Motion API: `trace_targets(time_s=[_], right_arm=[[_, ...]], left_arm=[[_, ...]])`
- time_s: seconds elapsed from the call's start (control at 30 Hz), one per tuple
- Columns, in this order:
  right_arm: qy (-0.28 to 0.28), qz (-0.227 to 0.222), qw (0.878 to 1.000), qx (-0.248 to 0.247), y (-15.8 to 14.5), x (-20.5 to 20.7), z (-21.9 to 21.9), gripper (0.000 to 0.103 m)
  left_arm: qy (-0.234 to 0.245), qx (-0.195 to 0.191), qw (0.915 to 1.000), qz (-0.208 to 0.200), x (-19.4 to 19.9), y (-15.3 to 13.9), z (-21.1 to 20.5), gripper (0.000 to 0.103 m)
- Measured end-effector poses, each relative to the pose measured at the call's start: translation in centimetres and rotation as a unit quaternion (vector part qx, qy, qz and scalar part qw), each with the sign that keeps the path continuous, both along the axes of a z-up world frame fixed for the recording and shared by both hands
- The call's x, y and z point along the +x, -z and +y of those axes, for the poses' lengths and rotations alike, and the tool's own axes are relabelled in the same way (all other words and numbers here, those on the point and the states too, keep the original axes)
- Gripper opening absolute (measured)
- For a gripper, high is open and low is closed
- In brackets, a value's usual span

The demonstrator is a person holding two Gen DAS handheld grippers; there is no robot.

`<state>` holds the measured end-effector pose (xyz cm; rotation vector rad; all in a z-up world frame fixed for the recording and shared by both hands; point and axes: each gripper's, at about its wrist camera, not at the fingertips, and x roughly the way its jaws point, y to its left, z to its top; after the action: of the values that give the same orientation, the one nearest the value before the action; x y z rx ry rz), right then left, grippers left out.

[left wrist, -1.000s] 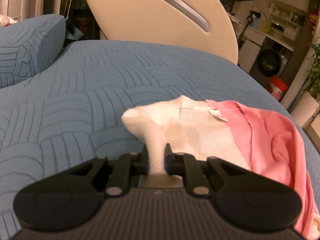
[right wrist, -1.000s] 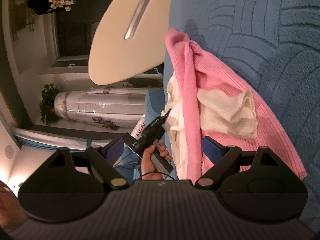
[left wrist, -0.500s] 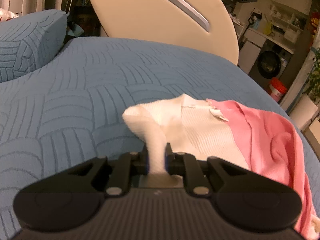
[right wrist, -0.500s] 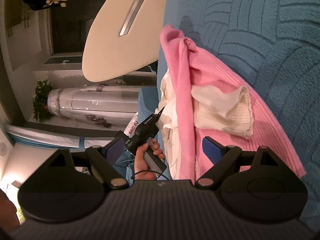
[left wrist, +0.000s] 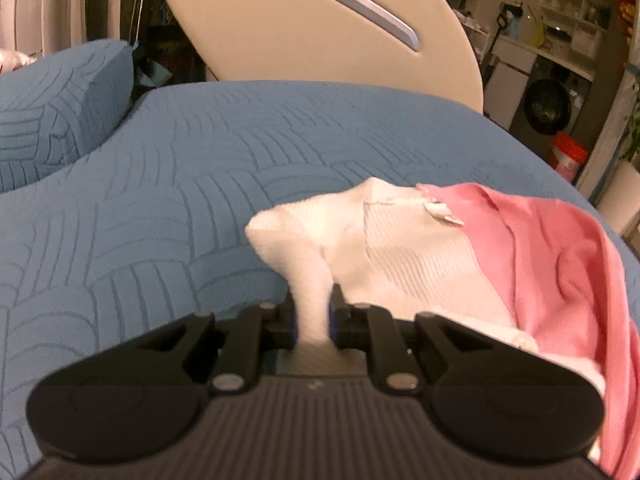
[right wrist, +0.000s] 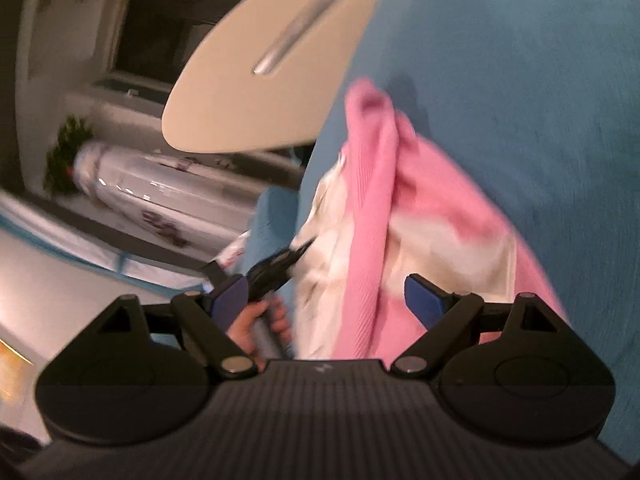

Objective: Fold clothes

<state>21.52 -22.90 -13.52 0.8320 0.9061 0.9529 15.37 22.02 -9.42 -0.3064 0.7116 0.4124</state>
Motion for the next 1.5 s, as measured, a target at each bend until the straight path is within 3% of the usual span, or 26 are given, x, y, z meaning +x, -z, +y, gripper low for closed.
trace_targets(time_s=[0.13,0.2,0.3,0.4,0.5,0.6,0.73,0.8,0.83,0.87,0.93,1.03,1.13,1.2,1.27,1.33,1.37,1.4,1.47,1.5], right_arm=[[0.001,-0.075,0.994,-0.08,-3.0,3.2,3.8,0.089],[-0.004,-0.112,0.985,-0.135,-4.5,5.7,6.6,0.089],[-0.031,-0.19,0.949,-0.248,-6.3,11.5,13.1,0.086],[-0.071,-0.209,0.916,-0.336,-6.2,16.9,18.7,0.087],[-0.094,-0.209,0.894,-0.384,-5.5,20.9,22.7,0.087],[-0.121,-0.18,0.888,-0.405,-4.3,23.7,25.5,0.086],[-0.187,-0.139,0.866,-0.442,-2.3,24.8,28.1,0.083],[-0.219,-0.162,0.855,-0.441,-2.0,23.9,28.9,0.064],[-0.226,-0.177,0.852,-0.438,-2.2,23.4,29.0,0.027],[-0.234,-0.195,0.849,-0.431,-2.6,22.7,29.1,0.012],[-0.246,-0.234,0.838,-0.427,-3.3,21.3,29.3,0.012],[-0.263,-0.31,0.809,-0.425,-4.5,18.7,29.2,0.012],[-0.258,-0.407,0.765,-0.428,-5.8,16.1,28.5,0.012],[-0.237,-0.45,0.752,-0.42,-7.2,14.7,27.2,0.012],[-0.216,-0.478,0.752,-0.399,-8.7,13.4,25.7,0.012],[-0.195,-0.517,0.748,-0.368,-10.4,11.2,23.1,0.012],[-0.188,-0.558,0.729,-0.35,-11.6,8.7,20.7,0.012],[-0.19,-0.595,0.705,-0.338,-12.4,5.7,18.1,0.012],[-0.205,-0.625,0.675,-0.334,-12.4,1.9,14.7,0.012],[-0.221,-0.646,0.647,-0.339,-11.9,-1.4,11.6,0.012]], left_arm=[[0.001,-0.014,0.9999,-0.004,-0.2,0.1,0.5,0.015],[0.002,-0.018,0.9998,-0.005,-0.2,0.1,0.7,0.015],[0.006,-0.022,0.9997,-0.005,-0.3,0.1,0.8,0.016],[0.008,-0.033,0.9994,-0.008,-0.3,0.0,1.2,0.016],[0.012,-0.047,0.9987,-0.015,-0.4,0.0,1.7,0.016],[0.011,-0.066,0.9975,-0.023,-0.3,0.0,2.3,0.017],[0.005,-0.097,0.9945,-0.04,-0.5,0.0,3.2,0.017],[-0.002,-0.11,0.9926,-0.05,-0.5,0.2,3.7,0.018],[-0.004,-0.115,0.992,-0.053,-0.5,0.3,3.8,0.019],[-0.005,-0.117,0.9916,-0.055,-0.4,0.4,4.0,0.019],[0.001,-0.112,0.9923,-0.053,-0.3,0.5,4.1,0.019],[-0.006,-0.092,0.994,-0.059,-0.3,0.1,4.0,0.013],[0.01,-0.063,0.9941,-0.087,-0.8,-1.0,3.5,0.01],[0.045,-0.023,0.9936,-0.101,-1.4,-2.2,2.4,0.01],[0.076,0.008,0.992,-0.1,-2.1,-3.2,1.3,0.01],[0.134,0.015,0.9859,-0.099,-3.8,-4.7,-0.1,0.01],[0.182,0.02,0.9784,-0.096,-5.2,-5.7,-1.1,0.01],[0.246,0.031,0.9653,-0.082,-7.4,-6.7,-2.8,0.01],[0.356,0.049,0.9321,-0.045,-12.3,-8.0,-6.2,0.011],[0.384,0.044,0.922,-0.023,-14.3,-7.7,-7.5,0.011]])
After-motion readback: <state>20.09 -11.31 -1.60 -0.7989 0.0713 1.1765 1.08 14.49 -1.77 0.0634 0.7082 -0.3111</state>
